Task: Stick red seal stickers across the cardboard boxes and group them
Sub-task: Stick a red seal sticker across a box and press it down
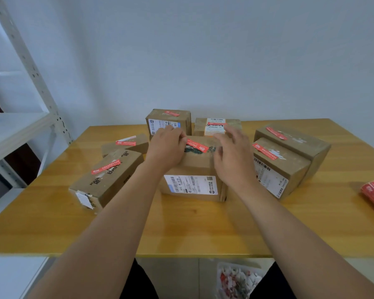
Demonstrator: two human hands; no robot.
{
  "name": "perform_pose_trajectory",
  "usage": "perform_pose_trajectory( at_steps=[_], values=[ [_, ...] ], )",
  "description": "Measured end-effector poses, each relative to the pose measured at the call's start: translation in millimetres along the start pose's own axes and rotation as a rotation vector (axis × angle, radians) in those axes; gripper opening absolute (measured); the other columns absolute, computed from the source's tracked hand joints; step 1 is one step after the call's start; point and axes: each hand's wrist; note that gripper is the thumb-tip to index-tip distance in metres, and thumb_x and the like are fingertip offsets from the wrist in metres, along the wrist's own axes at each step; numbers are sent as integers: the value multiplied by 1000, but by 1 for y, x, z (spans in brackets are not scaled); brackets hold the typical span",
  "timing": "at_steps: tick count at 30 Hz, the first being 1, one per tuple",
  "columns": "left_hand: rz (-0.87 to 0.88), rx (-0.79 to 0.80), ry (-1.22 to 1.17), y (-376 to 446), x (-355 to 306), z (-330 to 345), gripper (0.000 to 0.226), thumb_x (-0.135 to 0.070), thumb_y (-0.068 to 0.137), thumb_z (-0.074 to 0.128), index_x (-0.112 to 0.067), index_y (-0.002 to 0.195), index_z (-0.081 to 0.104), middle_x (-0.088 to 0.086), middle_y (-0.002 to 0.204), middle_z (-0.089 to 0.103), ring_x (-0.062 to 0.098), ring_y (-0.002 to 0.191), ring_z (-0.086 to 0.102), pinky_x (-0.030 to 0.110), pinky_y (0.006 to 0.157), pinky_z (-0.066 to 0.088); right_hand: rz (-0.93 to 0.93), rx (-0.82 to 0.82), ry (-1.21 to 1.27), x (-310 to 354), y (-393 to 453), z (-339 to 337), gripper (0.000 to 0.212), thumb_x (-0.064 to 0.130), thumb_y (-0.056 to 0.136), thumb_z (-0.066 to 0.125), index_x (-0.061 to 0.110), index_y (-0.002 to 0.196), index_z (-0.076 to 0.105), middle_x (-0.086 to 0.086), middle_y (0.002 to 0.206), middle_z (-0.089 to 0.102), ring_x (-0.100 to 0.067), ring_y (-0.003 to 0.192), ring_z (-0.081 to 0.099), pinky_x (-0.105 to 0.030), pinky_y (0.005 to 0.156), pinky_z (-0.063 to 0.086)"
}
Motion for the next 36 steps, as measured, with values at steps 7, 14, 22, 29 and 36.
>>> perform_pose_trajectory(
  at_steps=[7, 14, 22, 29, 36],
  values=[
    [-10, 25, -79, 13, -3, 6, 14, -25, 102, 41, -24, 92, 52, 1, 98, 60, 18, 94, 46, 33, 73, 40, 57, 274, -66, 18, 38, 2, 28, 22, 98, 46, 17, 120, 63, -6, 113, 68, -26, 105, 60, -40, 86, 51],
    [39, -26, -92, 11, 1, 10, 12, -25, 102, 44, -24, 98, 56, -4, 97, 61, 16, 91, 52, 33, 72, 45, 111, 286, 8, 16, 47, 9, 28, 19, 97, 46, 16, 117, 66, -6, 118, 67, -25, 109, 59, -34, 83, 50],
    [186, -2, 19, 19, -5, 2, 14, -21, 101, 41, -18, 101, 55, 0, 102, 61, 22, 89, 56, 41, 73, 48, 38, 331, 83, 20, 60, 9, 27, 20, 97, 42, 12, 111, 64, -7, 106, 68, -25, 100, 60, -37, 80, 50],
    [221, -66, -64, 18, 1, 11, 15, -19, 100, 44, -17, 99, 59, 1, 98, 62, 23, 86, 57, 44, 74, 49, 174, 517, 327, 19, 68, 12, 12, 31, 92, 59, 21, 90, 65, 4, 85, 62, -17, 82, 56, -32, 67, 40],
    [238, -66, -13, 20, -1, 16, 11, -17, 100, 44, -17, 101, 55, 3, 101, 61, 25, 84, 58, 46, 73, 50, 302, 593, 466, 18, 78, 14, 26, 18, 91, 60, 22, 65, 56, -1, 69, 59, -21, 70, 55, -36, 69, 48]
  ],
)
Point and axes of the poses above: each hand's wrist, its own y-axis towards the middle knuckle, its own z-axis out of the palm, x = y × z
